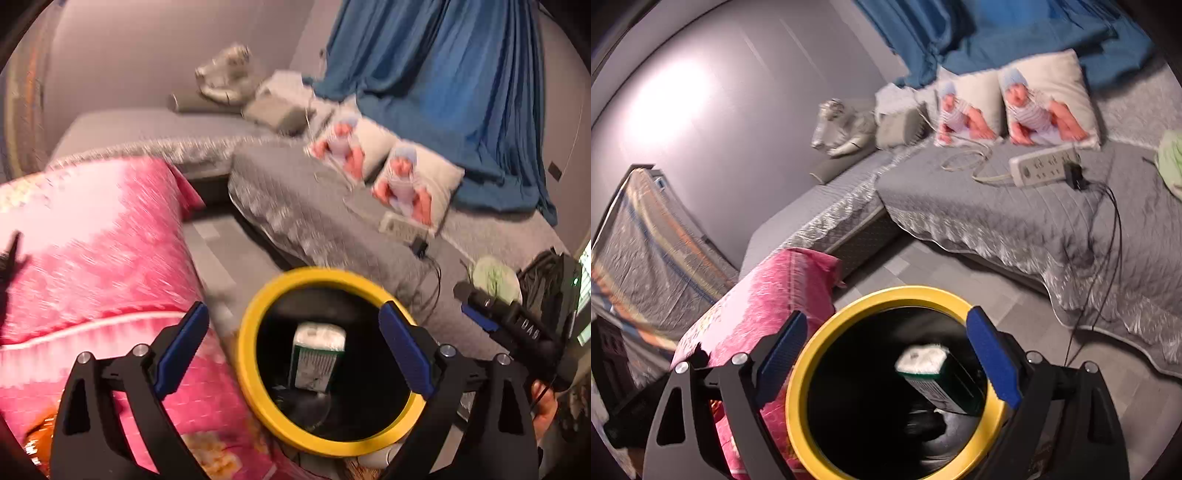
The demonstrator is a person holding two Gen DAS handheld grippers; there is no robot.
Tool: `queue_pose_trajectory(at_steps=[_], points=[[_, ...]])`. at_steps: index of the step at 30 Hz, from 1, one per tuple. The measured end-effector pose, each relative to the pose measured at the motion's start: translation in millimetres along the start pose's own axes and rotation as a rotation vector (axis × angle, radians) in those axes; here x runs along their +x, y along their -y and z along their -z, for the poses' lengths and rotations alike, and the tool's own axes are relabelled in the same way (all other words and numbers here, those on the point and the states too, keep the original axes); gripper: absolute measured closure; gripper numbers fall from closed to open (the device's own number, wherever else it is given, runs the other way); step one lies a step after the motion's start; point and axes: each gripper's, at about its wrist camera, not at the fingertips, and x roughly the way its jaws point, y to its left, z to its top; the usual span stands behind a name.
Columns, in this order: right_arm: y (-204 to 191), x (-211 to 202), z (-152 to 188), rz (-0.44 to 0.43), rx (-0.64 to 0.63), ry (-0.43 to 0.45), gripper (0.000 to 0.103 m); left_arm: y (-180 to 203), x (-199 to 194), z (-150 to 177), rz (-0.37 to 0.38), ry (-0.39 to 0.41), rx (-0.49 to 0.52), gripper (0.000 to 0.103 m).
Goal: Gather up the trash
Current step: 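Drop the wipe pack and black bag into the yellow bin with both tools, then grasp the pink box with the right tool from the pile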
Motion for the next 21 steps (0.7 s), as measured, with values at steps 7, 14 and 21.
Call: queue_pose_trajectory(at_steps=[7,14,21], points=[[-55.4,-14.8,9.9,-0.16,-0.148,-0.019,0.018,-19.6,-105.0,-13.3,-0.077,0.183,-0.001,0.009],[-135.3,-9.7,42.0,-0.341,-0.339,-0.145,0.017,-82.6,-214.2,18.8,-0.241,0.252,-0.005,0.008],[-263.8,-2.2,111.7,-0.624,-0.794,-0.234,0.017,-154.2,-298.1,93.7,-0.55,0.288,-0.119,0.008]])
